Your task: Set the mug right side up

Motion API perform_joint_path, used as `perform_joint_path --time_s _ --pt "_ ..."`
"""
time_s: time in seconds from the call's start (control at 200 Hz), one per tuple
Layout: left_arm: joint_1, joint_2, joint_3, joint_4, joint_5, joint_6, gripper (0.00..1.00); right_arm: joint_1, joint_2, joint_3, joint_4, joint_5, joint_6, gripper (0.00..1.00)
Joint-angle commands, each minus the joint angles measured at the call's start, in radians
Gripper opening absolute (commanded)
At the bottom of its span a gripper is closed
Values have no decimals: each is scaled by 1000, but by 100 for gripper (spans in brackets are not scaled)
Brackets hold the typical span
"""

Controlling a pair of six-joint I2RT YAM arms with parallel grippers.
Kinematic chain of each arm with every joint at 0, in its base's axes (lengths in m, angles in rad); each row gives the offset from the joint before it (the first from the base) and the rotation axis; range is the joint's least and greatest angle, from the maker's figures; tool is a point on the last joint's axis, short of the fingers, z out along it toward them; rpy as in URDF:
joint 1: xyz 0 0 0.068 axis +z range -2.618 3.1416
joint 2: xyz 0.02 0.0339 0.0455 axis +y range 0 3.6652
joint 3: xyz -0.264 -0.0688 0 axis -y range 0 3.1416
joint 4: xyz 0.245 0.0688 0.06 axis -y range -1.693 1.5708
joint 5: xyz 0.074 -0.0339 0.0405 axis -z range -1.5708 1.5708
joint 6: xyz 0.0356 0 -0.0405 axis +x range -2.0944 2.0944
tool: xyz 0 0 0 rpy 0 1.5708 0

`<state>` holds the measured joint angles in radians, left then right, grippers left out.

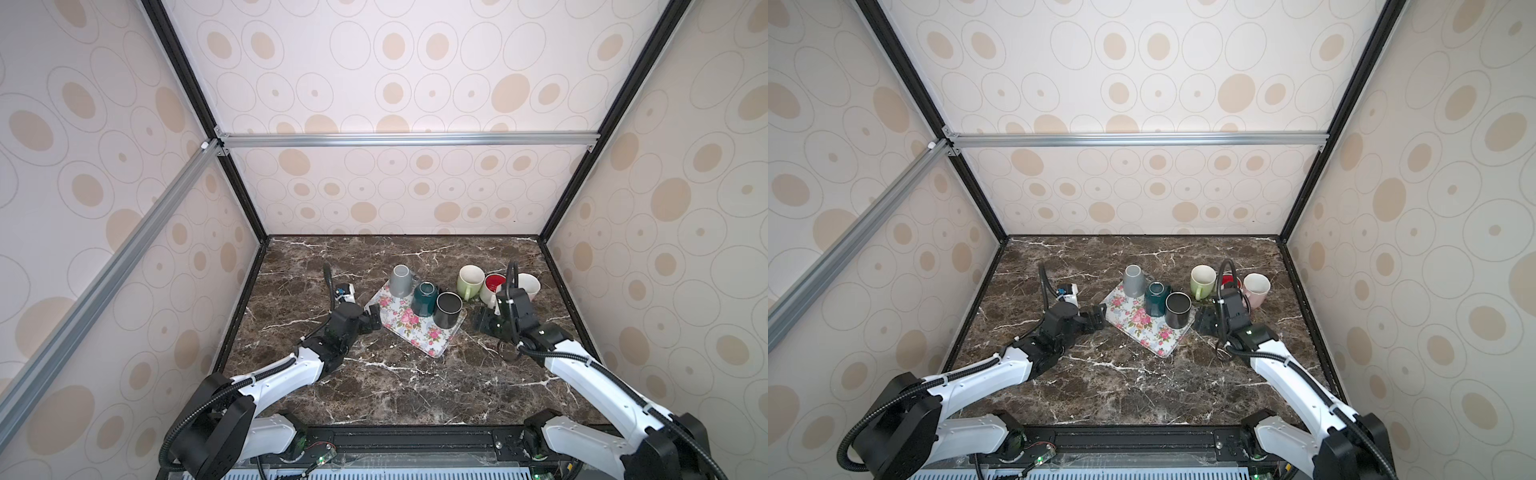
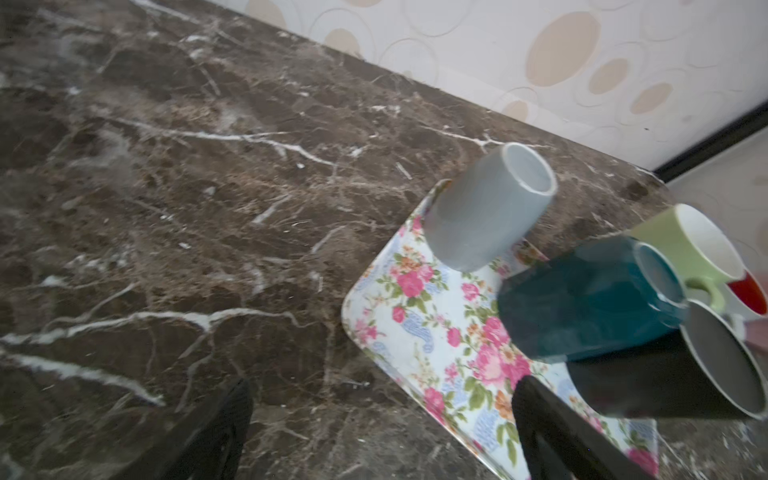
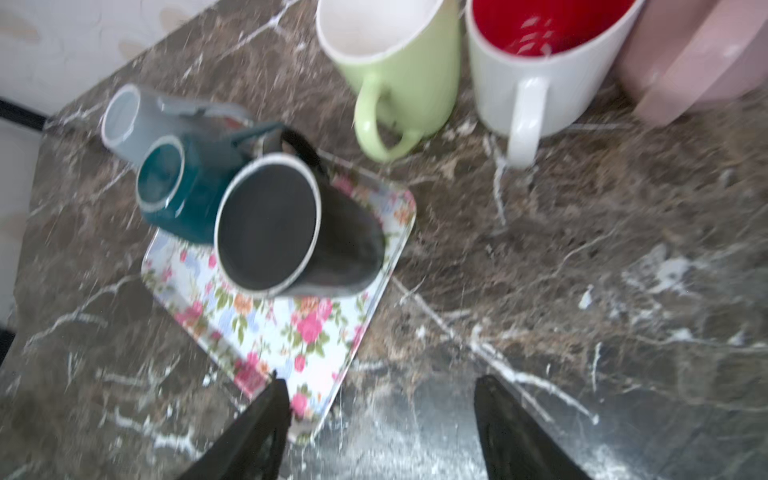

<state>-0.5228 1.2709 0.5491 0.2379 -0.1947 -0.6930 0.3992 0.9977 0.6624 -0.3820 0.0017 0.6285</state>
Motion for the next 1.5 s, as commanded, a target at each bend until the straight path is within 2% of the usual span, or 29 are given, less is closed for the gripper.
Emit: perform_joint_path --time_s 0.0,0.13,0.17,0.185,0.37,0.625,0.71,0.765,0.84,0.91,1.12,1.18,1.435,1.495 --pt "45 26 71 -70 61 -70 98 56 -82 -29 6 -98 -22 76" --pt "69 97 117 -81 148 -73 98 88 -184 -119 36 -129 -16 82" --pt "75 123 125 -78 172 -78 98 88 -210 -140 32 -135 -17 98" --pt "76 131 127 -73 184 -78 98 88 -218 -146 28 -134 -18 100" --pt "80 218 175 -63 258 -101 98 89 -322 -229 4 -108 -4 100" --pt "81 316 252 -173 272 -55 98 90 -359 -272 -55 -95 15 100" --pt "81 335 270 -194 260 -29 89 89 -373 -289 -57 -84 34 100" --pt "79 348 280 -193 256 -9 78 90 -385 -302 -54 -82 41 100" --pt "80 367 298 -206 235 8 77 89 -400 -308 -75 -58 54 100" --pt "79 388 316 -210 229 22 65 90 -411 -297 -114 -35 48 100" --pt "78 478 394 -258 221 48 63 90 -443 -274 -192 0 35 100" --pt "78 506 416 -273 213 70 53 90 -451 -275 -196 4 41 100" --pt "78 577 477 -339 131 140 36 90 -441 -276 -198 15 42 100" --pt "78 591 490 -352 124 148 30 90 -434 -274 -196 20 39 100"
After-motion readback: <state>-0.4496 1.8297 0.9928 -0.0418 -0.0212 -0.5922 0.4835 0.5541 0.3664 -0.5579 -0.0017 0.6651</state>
